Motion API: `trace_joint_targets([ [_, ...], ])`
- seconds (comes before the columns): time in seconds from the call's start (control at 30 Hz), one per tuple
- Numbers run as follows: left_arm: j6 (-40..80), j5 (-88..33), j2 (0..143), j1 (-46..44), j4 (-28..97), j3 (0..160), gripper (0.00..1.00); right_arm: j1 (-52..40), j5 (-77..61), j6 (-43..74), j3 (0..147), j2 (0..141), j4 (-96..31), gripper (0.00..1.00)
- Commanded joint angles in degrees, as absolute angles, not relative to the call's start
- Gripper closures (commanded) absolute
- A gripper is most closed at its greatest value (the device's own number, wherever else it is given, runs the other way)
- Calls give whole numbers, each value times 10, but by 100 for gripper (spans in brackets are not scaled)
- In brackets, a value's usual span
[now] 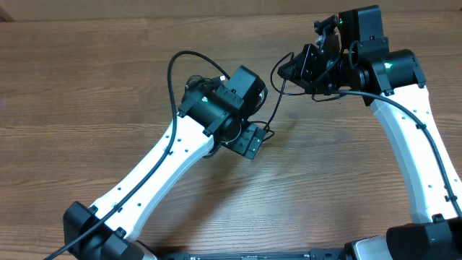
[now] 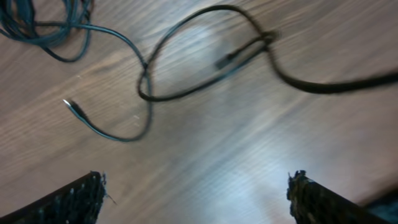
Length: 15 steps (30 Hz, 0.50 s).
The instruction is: Untangle cables
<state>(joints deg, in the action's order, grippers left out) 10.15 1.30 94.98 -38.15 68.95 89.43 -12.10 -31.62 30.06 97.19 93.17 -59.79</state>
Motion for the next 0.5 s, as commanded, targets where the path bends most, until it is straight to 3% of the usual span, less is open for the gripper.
trace_joint_targets([
  [0.0,17,60,954,-378,656,854,0,-119,-323,282,976,914,-598,96],
  [0.33,-250,38,954,-380,504,756,3,-119,-323,282,976,914,-597,96],
  [0.47,-279,39,954,-380,463,736,5,-119,-323,282,976,914,-597,96],
])
